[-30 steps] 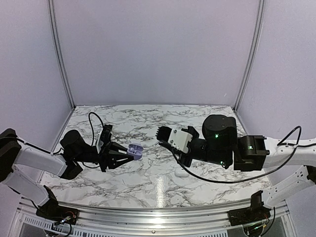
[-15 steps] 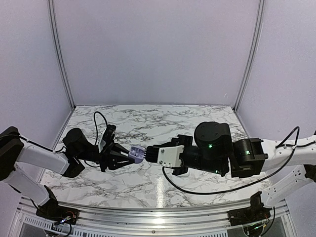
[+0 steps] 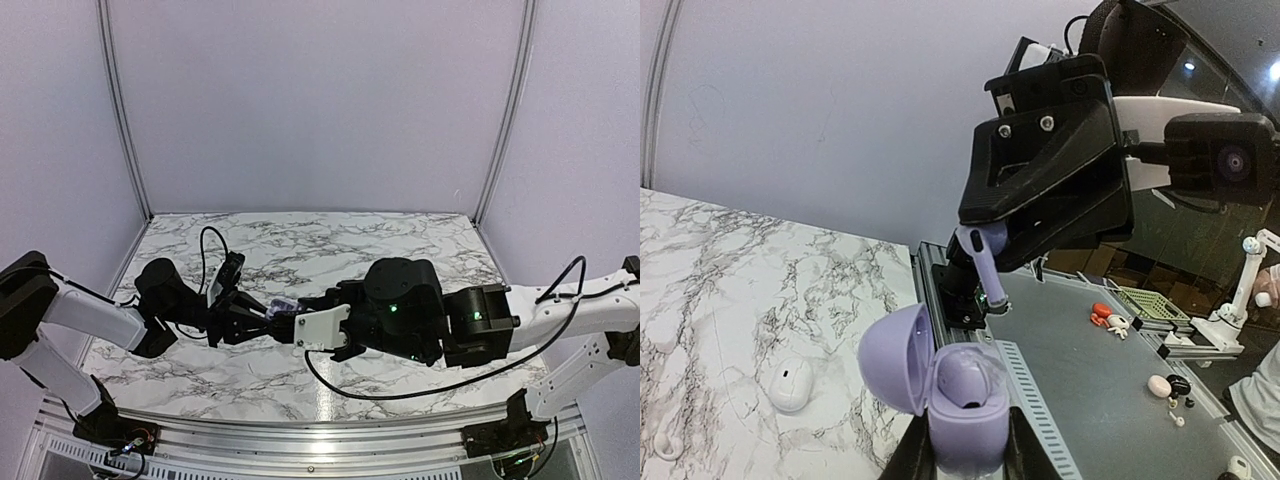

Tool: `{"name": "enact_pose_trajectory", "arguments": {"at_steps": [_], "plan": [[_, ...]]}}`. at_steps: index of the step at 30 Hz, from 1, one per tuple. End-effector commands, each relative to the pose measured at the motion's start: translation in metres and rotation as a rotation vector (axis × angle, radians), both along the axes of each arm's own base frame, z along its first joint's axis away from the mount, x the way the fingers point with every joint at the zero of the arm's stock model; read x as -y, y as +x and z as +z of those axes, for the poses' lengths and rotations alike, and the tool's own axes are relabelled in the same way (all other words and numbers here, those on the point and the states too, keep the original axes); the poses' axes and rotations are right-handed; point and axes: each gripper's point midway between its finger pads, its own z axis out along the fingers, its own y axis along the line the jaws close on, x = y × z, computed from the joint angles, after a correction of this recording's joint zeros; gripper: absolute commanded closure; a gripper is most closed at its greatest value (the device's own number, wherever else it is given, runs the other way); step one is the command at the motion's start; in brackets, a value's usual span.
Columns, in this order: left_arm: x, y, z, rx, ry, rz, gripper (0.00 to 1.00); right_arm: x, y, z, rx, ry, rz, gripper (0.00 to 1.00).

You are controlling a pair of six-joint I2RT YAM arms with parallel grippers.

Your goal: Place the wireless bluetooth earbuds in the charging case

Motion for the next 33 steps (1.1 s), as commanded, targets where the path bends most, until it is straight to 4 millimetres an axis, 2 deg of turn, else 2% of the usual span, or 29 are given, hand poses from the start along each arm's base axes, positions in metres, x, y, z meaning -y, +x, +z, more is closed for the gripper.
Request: {"name": "enact_pose_trajectory", "arguments": {"at_steps": [1, 18, 33], "plan": [[0.003, -0.003, 0.007, 0.003, -0.01, -0.032, 1.0, -0.006, 0.003, 0.017, 0.043, 0.012, -0.021, 0.93], [0.004, -0.004, 0.008, 0.009, -0.012, -0.036, 1.0, -0.019, -0.003, 0.002, 0.077, -0.061, 0.002, 0.92], [0.005, -0.001, 0.011, 0.008, -0.017, -0.026, 1.0, -0.018, -0.013, -0.008, 0.091, -0.113, 0.04, 0.92]]}}
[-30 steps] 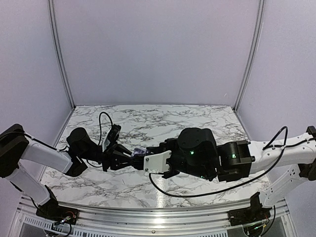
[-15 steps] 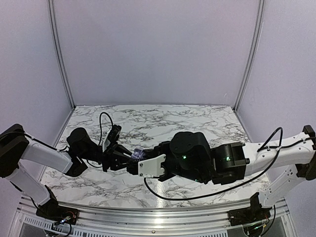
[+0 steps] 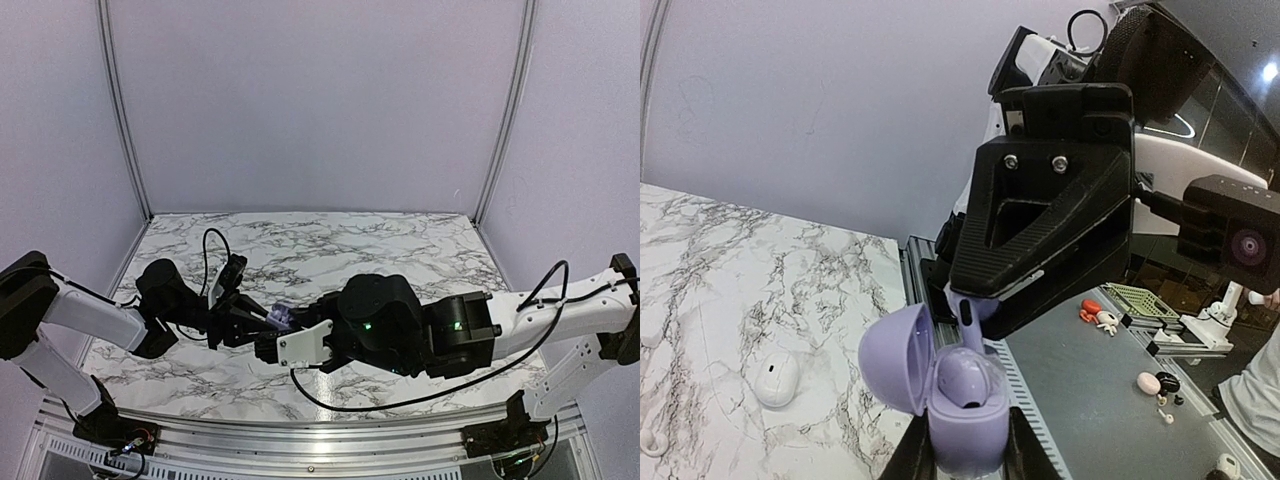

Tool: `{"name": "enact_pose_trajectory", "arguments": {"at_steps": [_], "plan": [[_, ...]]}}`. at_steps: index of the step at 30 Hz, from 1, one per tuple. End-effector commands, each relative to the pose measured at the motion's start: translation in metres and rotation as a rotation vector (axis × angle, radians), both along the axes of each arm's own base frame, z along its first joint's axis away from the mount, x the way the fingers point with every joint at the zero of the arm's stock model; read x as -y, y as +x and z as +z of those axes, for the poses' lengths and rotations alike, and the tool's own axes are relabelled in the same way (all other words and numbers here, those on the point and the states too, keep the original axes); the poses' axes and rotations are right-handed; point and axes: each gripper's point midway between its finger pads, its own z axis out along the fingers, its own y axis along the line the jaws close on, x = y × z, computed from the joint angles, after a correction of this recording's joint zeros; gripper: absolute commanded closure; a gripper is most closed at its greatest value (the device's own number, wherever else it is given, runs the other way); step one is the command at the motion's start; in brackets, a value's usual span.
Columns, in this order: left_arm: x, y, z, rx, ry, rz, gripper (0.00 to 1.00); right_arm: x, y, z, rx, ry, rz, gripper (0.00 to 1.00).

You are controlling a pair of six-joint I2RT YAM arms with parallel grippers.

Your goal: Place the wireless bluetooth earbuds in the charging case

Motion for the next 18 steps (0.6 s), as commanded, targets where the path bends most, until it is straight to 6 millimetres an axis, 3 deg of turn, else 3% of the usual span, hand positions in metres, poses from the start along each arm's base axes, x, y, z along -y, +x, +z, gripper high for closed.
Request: {"name": "enact_pose_trajectory", "arguments": {"at_steps": [1, 8, 18], "plan": [[0.004, 0.005, 0.014, 0.031, -0.03, 0.002, 1.0, -0.004, -0.01, 0.011, 0.002, 0.004, 0.036, 0.92], [0.004, 0.005, 0.014, 0.036, -0.033, 0.008, 1.0, -0.009, -0.022, 0.007, -0.02, -0.001, 0.097, 0.88], [0.002, 0.005, 0.015, 0.055, -0.039, 0.016, 1.0, -0.011, -0.023, 0.008, -0.026, 0.011, 0.097, 0.71]]}}
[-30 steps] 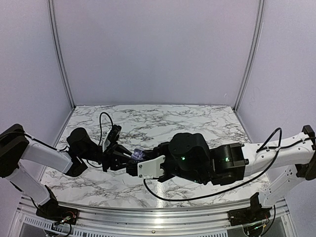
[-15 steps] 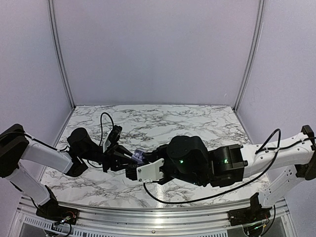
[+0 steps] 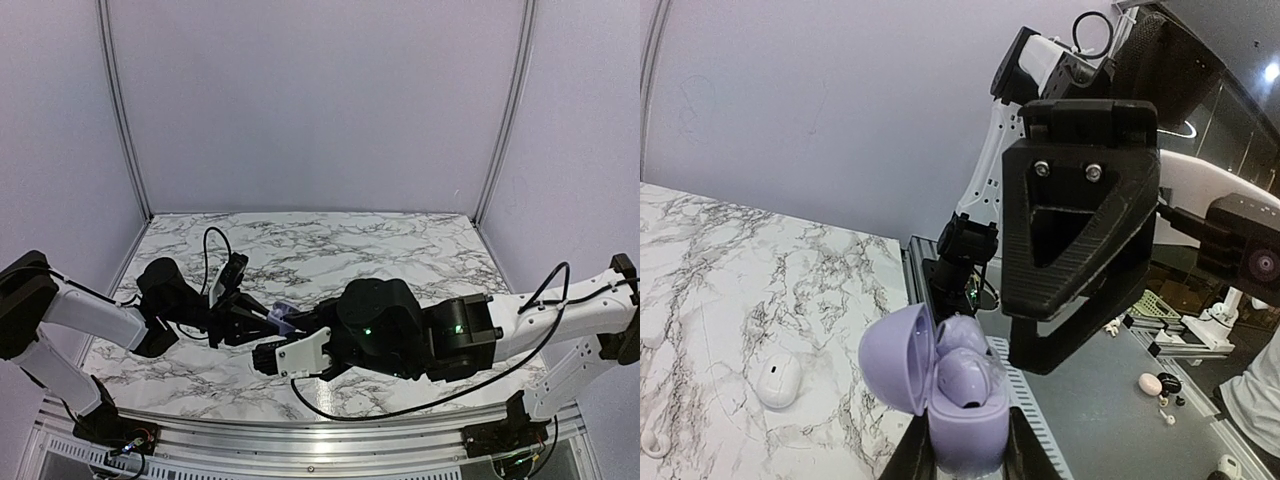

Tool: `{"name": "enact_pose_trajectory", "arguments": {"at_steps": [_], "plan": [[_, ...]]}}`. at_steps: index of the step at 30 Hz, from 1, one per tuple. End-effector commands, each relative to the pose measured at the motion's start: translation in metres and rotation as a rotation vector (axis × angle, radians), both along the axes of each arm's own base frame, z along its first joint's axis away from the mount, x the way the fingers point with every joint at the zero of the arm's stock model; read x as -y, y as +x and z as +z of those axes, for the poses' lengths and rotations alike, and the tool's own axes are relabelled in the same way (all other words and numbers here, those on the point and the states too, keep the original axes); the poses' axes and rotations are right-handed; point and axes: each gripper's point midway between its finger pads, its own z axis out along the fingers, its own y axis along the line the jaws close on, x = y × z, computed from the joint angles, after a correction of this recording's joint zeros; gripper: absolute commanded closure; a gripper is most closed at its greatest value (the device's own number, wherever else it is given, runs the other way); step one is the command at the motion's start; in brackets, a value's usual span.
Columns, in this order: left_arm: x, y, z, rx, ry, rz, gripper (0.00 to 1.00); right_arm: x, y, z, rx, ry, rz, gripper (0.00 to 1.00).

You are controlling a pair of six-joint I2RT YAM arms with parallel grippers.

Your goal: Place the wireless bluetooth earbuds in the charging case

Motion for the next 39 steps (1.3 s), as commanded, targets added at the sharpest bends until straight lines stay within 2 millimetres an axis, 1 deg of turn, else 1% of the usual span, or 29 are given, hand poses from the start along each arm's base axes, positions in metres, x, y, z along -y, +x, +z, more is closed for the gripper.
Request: {"name": "enact_pose_trajectory", "arguments": {"at_steps": [1, 7, 10, 14, 18, 20, 23, 26, 27, 28, 31, 34, 37, 39], "plan": [[0.001, 0.005, 0.015, 0.058, -0.045, 0.022, 1.0, -0.005, -0.01, 0.012, -0.01, 0.023, 0.031, 0.7], [-0.001, 0.005, 0.016, 0.073, -0.051, 0.037, 1.0, -0.005, -0.007, 0.018, 0.002, 0.055, 0.018, 0.67], [-0.001, 0.006, 0.018, 0.082, -0.057, 0.046, 1.0, -0.004, -0.006, 0.033, 0.004, 0.12, 0.003, 0.63], [-0.002, 0.009, 0.02, 0.103, -0.065, 0.069, 1.0, -0.001, -0.003, 0.059, -0.015, 0.23, -0.016, 0.58], [-0.004, 0.008, 0.023, 0.133, -0.079, 0.082, 1.0, 0.006, 0.005, 0.082, -0.116, 0.357, -0.032, 0.55], [-0.006, 0.008, 0.027, 0.156, -0.091, 0.093, 1.0, 0.012, 0.015, 0.091, -0.192, 0.426, -0.049, 0.53], [-0.009, 0.007, 0.032, 0.194, -0.108, 0.106, 1.0, 0.022, 0.03, 0.1, -0.289, 0.508, -0.075, 0.52], [-0.011, 0.005, 0.036, 0.236, -0.125, 0.123, 1.0, 0.029, 0.042, 0.102, -0.407, 0.577, -0.089, 0.52], [-0.012, 0.006, 0.037, 0.248, -0.128, 0.132, 1.0, 0.032, 0.044, 0.1, -0.452, 0.593, -0.09, 0.52], [-0.013, 0.006, 0.038, 0.258, -0.133, 0.143, 1.0, 0.033, 0.047, 0.104, -0.489, 0.631, -0.074, 0.52], [-0.015, 0.008, 0.043, 0.28, -0.145, 0.165, 1.0, 0.036, 0.042, 0.102, -0.608, 0.649, 0.003, 0.5], [-0.015, 0.009, 0.047, 0.29, -0.154, 0.178, 1.0, 0.036, 0.037, 0.093, -0.686, 0.632, 0.07, 0.42], [-0.015, 0.011, 0.05, 0.298, -0.16, 0.192, 1.0, 0.034, 0.036, 0.085, -0.741, 0.618, 0.108, 0.4], [-0.015, 0.014, 0.049, 0.299, -0.158, 0.208, 1.0, 0.031, 0.04, 0.081, -0.767, 0.621, 0.111, 0.4]]}}
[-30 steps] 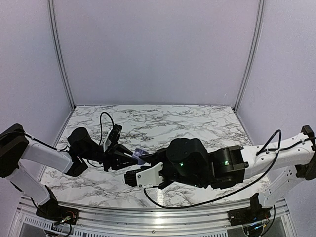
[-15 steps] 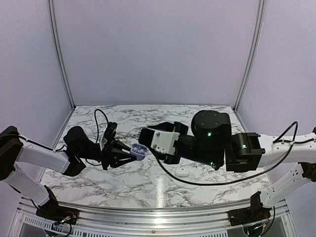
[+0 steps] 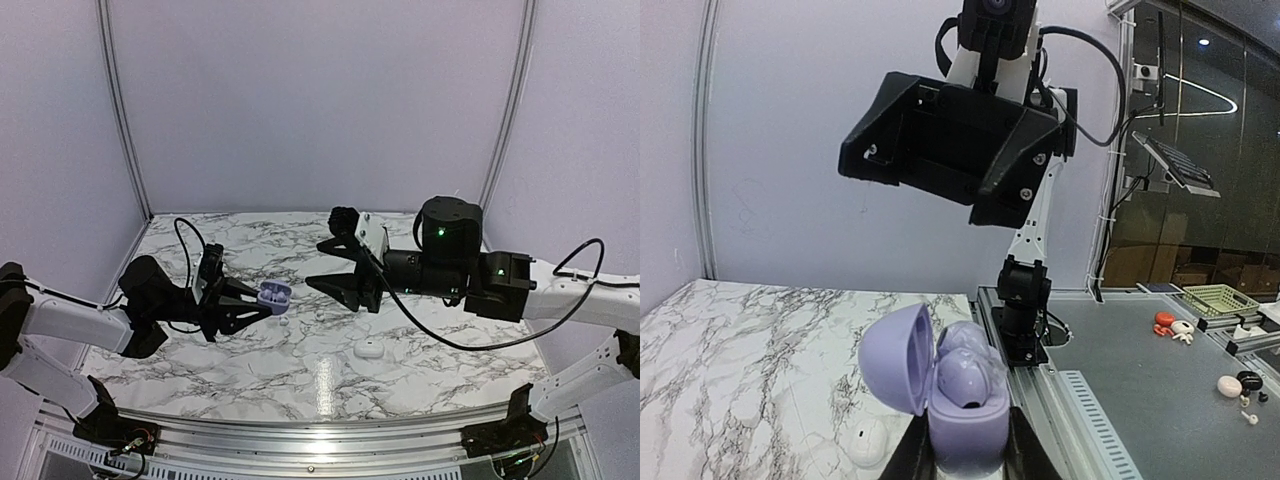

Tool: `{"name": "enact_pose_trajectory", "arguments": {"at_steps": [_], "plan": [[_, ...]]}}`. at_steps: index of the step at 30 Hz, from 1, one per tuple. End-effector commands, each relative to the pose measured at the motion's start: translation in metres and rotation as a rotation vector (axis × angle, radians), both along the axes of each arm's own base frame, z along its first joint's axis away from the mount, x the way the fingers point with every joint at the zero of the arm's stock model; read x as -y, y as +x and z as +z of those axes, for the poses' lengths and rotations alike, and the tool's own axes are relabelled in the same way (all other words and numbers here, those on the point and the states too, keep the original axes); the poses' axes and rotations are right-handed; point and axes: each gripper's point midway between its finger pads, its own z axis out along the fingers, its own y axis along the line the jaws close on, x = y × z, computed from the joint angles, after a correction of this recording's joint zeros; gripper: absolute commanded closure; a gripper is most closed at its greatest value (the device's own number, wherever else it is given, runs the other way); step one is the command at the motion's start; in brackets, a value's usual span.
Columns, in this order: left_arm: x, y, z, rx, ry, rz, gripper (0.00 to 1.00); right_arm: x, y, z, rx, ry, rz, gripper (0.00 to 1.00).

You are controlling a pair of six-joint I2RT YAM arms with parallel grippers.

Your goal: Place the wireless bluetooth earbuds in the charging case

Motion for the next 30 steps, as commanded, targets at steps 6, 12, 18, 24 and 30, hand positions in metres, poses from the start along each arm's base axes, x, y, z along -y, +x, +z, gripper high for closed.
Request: {"name": "enact_pose_trajectory", "arguments": {"at_steps": [6, 12, 18, 24, 30], "plan": [[-0.004, 0.007, 0.008, 0.062, -0.018, 0.066, 1.0, -0.016, 0.005, 0.003, -0.196, 0.121, 0.131, 0.41], [-0.002, 0.012, 0.007, 0.067, -0.001, 0.089, 1.0, -0.026, 0.002, 0.005, -0.229, 0.135, 0.183, 0.41], [0.001, 0.015, 0.007, 0.044, 0.0, 0.087, 1.0, -0.034, -0.005, -0.004, -0.229, 0.112, 0.25, 0.37], [0.0, 0.016, 0.009, 0.044, -0.003, 0.093, 1.0, -0.043, -0.002, -0.01, -0.236, 0.093, 0.263, 0.35], [0.001, 0.018, 0.011, 0.025, -0.007, 0.095, 1.0, -0.048, -0.004, -0.014, -0.233, 0.077, 0.297, 0.35]]}}
